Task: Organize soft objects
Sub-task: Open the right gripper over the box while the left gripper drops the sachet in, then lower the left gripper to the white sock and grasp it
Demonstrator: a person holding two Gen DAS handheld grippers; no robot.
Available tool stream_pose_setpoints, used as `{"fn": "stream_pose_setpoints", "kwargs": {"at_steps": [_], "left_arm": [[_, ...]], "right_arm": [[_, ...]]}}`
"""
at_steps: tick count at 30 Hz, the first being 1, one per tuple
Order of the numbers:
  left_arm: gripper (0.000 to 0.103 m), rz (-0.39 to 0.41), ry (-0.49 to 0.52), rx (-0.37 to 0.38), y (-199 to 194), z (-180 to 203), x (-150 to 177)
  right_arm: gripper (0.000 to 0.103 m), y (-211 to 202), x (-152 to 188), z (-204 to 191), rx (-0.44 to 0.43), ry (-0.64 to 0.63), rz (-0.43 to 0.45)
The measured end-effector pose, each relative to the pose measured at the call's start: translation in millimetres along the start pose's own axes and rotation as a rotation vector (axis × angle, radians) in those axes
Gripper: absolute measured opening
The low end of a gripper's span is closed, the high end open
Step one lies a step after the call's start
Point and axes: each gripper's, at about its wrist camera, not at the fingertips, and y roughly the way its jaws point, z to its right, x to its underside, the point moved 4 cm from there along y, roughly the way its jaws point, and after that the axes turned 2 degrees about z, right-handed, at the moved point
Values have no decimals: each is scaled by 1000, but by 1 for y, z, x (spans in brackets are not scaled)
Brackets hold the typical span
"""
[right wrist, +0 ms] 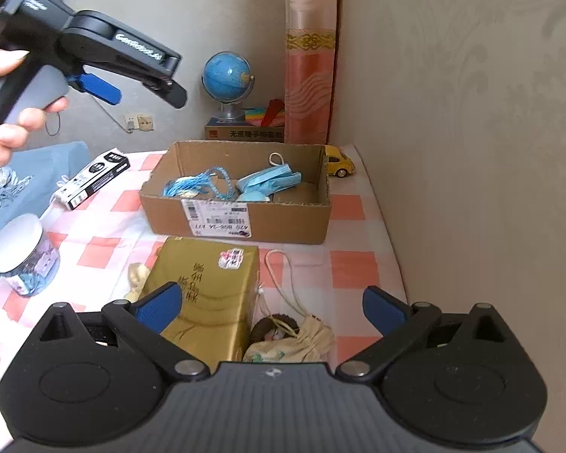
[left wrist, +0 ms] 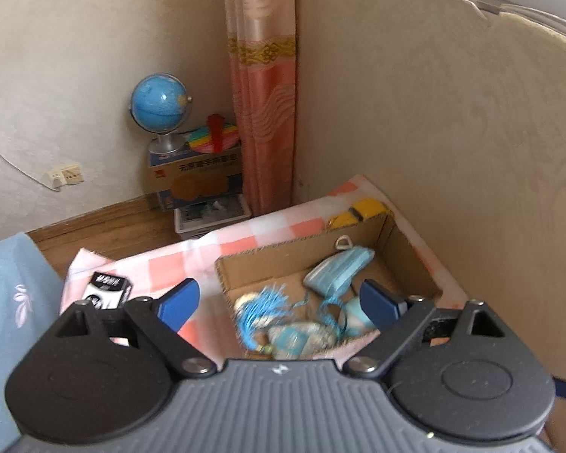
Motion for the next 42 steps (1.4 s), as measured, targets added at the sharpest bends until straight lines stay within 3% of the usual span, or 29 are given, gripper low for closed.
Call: {"fn": "stream_pose_setpoints", "kwargs": {"at_steps": [13, 22, 26, 34, 42], "left_arm": [[93, -21, 2, -88, -75, -13, 92], [94, -81, -34, 2, -91, 3, 192], [94, -84, 9, -15, -86, 7, 226], [94, -81, 44, -87, -76, -6, 259], [93, -30, -21, -147, -85, -34, 270]], "right_arm": [[103, -32, 21, -23, -58, -27, 23], [103, -48, 47, -32, -70, -38, 19], [103, -49, 61, -30, -66, -29, -4], [103, -44, 83, -24, -48, 5, -53], [103, -33, 90, -13, -18, 33, -93]]}}
